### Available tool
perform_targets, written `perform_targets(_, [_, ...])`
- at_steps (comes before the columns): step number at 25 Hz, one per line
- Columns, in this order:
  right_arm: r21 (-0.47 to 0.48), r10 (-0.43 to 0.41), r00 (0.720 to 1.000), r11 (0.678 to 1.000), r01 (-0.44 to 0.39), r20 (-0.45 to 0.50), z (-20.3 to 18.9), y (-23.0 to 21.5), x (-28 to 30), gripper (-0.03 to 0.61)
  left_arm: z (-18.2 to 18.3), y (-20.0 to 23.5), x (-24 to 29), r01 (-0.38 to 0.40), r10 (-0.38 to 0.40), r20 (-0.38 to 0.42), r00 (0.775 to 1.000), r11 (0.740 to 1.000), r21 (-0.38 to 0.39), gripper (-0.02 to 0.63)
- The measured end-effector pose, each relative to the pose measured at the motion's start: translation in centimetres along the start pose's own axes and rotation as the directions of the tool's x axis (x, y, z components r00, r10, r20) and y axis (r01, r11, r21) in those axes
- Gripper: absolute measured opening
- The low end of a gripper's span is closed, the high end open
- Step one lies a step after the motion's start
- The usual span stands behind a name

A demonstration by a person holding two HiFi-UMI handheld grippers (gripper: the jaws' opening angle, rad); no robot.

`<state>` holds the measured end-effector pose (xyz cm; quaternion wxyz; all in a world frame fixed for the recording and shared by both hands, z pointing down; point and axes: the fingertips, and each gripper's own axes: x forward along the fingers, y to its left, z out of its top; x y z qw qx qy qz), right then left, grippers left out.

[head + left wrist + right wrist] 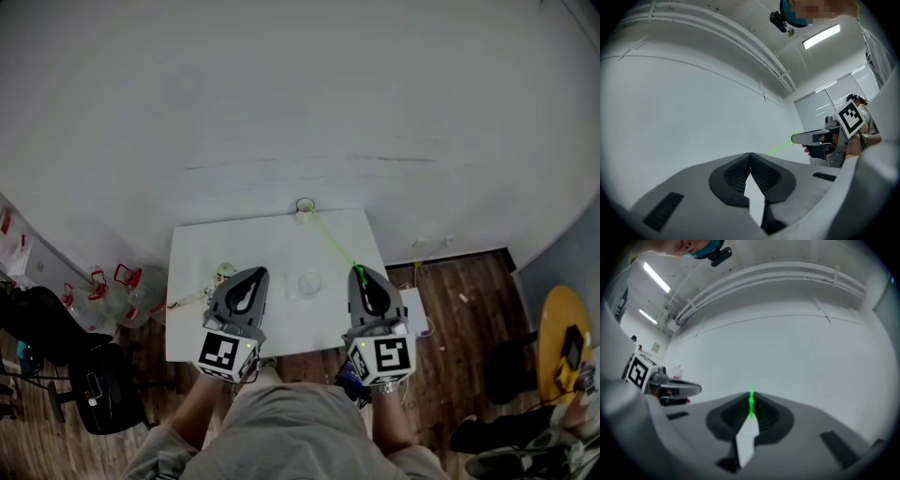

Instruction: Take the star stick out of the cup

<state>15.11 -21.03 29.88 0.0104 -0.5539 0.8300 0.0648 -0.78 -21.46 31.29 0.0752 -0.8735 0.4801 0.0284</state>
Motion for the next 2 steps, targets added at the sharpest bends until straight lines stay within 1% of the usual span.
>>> perform_targets(2, [0.0, 0.0, 1.0, 1.0, 0.0, -0.003, -0.17, -0.21, 0.07, 0.046, 0.0, -0.27, 0.27, 0.002, -0.002, -0.007, 1.0, 1.0, -0.015, 0.032])
